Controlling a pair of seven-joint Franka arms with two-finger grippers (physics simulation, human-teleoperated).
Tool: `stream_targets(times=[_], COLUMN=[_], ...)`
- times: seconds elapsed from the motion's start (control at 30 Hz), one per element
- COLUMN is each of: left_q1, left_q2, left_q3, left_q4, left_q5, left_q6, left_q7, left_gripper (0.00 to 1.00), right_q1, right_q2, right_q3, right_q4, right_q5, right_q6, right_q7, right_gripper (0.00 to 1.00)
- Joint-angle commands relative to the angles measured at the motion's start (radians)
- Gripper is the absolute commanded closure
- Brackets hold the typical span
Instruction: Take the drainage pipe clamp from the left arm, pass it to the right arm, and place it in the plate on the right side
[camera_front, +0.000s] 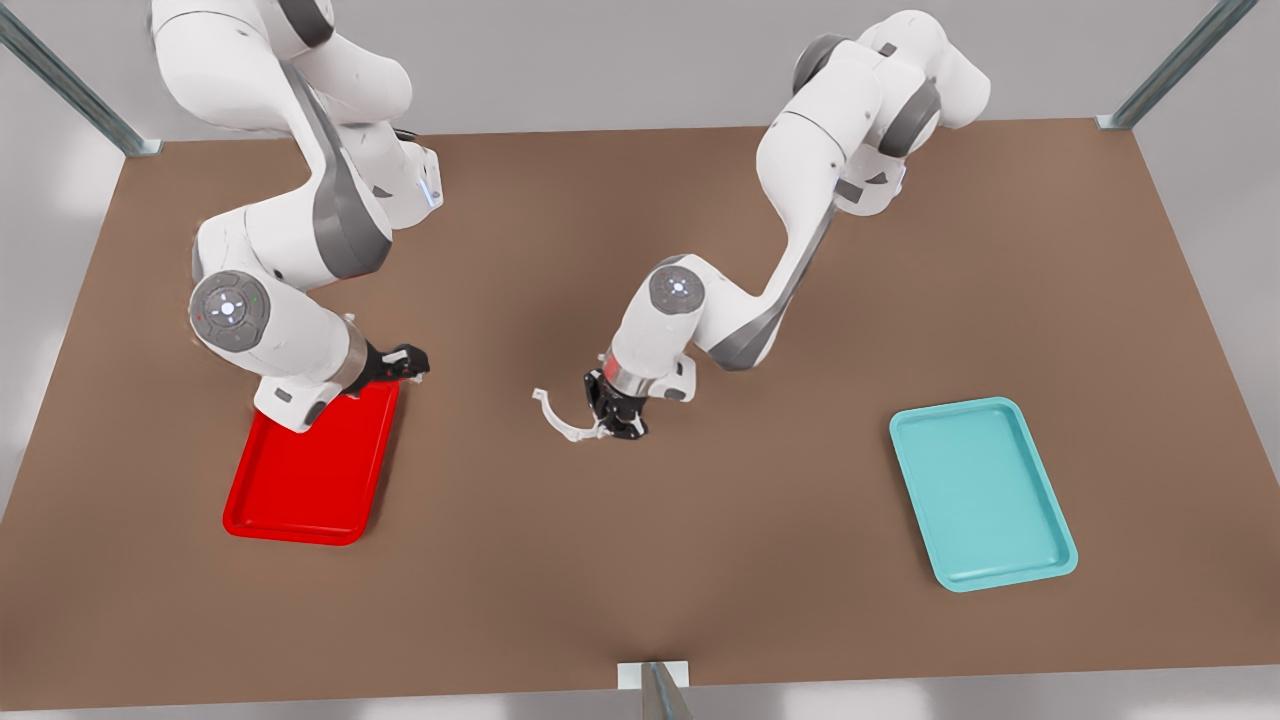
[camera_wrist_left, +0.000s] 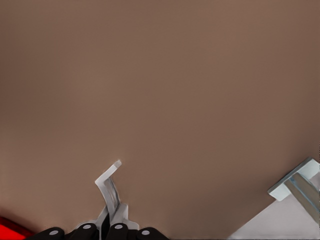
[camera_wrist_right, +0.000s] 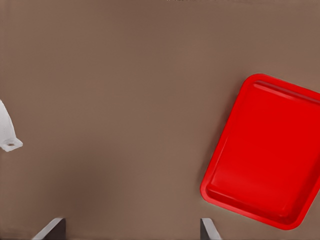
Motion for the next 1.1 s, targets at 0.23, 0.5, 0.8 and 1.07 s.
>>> stream_targets(times=[0.23,0.5,0.8,1.07], left_q1=[0.010,0.008,0.010,0.010], left_q2=[0.006,0.005,0.006,0.006], left_q3=[-0.001,-0.001,-0.001,-0.003], left_q4=[-0.005,-0.014,-0.017,-0.017], left_q5=[0.011,0.006,0.003,-0.003], left_q6=[0.111,0.105,0.103,0.103], left_q7=[-0.378,-0.350,-0.350,-0.352], left_gripper=[0.79,0.79,0.79,0.79], right_q1=[0.186,0.263,0.275,0.241], right_q2=[0.061,0.162,0.184,0.167], right_q3=[0.006,0.006,0.006,0.006], right_q4=[-0.024,-0.029,-0.037,-0.038], right_q5=[-0.038,-0.039,-0.220,-0.219], right_q6=[0.261,0.468,0.482,0.445], right_q7=[0.193,0.262,0.291,0.278], right_gripper=[0.00,0.00,0.00,0.00])
